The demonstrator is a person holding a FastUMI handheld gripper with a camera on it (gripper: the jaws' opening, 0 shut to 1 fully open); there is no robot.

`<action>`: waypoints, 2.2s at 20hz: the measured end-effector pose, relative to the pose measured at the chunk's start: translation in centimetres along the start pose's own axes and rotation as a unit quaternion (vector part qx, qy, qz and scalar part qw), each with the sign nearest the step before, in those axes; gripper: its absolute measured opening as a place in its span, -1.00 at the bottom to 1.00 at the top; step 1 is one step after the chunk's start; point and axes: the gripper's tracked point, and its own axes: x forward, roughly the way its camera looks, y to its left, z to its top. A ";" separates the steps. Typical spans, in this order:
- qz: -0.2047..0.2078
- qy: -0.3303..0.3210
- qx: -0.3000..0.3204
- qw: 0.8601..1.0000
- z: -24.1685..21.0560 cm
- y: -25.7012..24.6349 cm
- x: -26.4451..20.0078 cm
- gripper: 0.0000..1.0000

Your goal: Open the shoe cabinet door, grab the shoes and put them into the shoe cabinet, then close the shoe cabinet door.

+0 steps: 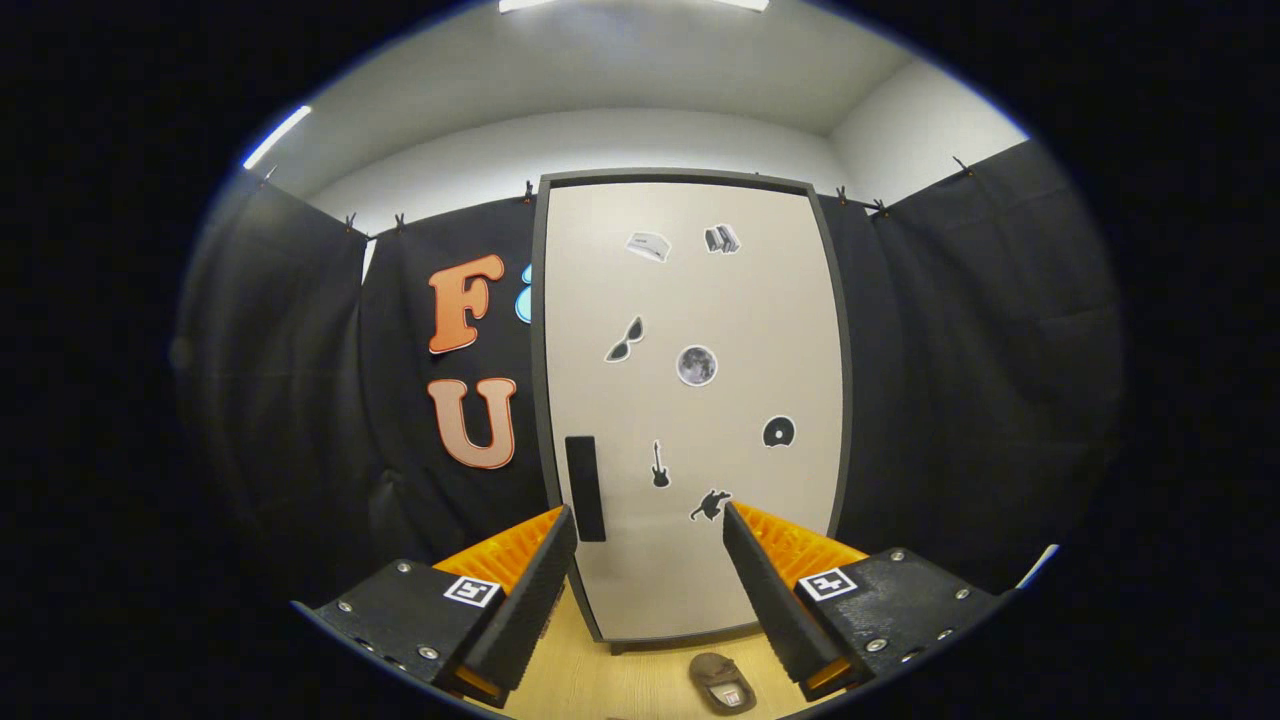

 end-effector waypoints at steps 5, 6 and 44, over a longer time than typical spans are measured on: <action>0.021 0.010 -0.002 1.000 -1.8 2.0 5.0 0.75; 0.024 0.012 0.005 1.000 -2.1 2.2 6.1 0.74; 0.060 0.037 -0.025 0.997 -5.4 5.4 13.7 -0.41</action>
